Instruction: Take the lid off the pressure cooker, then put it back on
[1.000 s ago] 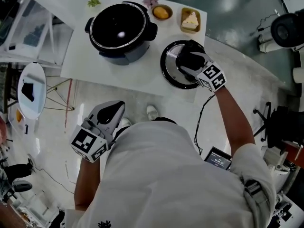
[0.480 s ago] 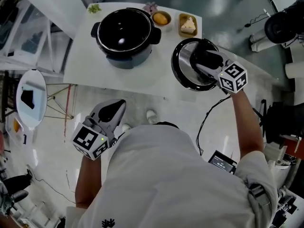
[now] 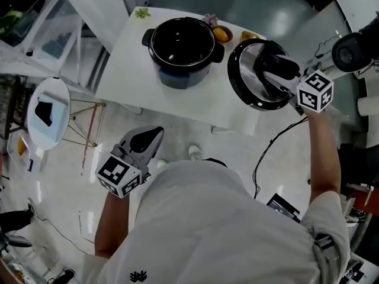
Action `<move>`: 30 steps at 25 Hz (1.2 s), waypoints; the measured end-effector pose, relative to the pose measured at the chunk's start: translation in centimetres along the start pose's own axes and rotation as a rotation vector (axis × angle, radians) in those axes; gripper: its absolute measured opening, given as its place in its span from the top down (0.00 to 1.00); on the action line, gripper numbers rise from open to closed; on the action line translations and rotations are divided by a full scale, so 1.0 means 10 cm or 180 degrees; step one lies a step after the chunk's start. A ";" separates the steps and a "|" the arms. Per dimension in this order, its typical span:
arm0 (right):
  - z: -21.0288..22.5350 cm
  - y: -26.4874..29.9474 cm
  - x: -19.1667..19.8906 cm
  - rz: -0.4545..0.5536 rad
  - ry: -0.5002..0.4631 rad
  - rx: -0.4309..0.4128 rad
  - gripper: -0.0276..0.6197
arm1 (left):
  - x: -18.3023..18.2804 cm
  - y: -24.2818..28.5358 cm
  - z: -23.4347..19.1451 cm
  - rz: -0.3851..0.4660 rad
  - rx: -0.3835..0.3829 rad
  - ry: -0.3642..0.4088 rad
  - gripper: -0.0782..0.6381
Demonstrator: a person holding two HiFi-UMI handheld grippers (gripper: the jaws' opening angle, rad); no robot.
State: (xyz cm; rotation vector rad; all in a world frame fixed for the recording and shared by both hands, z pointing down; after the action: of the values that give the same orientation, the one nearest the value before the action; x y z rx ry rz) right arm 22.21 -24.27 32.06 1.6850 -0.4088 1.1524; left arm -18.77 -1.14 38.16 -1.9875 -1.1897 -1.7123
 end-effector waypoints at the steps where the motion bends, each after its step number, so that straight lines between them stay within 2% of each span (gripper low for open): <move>1: -0.01 0.02 -0.08 0.0005 -0.0012 -0.0019 0.51 | 0.01 -0.05 0.00 0.0011 -0.0019 -0.0002 0.88; 7: -0.11 0.27 -0.48 -0.0025 -0.0135 -0.0181 0.51 | 0.07 -0.37 -0.03 0.0077 -0.0191 -0.0032 0.88; 16: -0.19 0.97 -1.01 0.0011 -0.0345 -0.0505 0.51 | 0.22 -0.70 -0.02 0.0100 -0.0494 -0.0108 0.88; 30: -0.29 2.16 -1.48 -0.0026 -0.0534 -0.0933 0.51 | 0.39 -1.04 0.08 0.0159 -0.1018 -0.0302 0.88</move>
State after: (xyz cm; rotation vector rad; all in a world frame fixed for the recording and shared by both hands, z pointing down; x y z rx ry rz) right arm -1.93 -34.72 31.50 1.5268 -0.6432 0.8988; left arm -25.76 7.60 38.35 -2.2817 -0.9305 -1.9006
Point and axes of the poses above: the fingertips, and each gripper's own axes: y forward along the fingers, z to its right, x out of its underside, the point moved 10 cm from there along -y, backward along the fingers
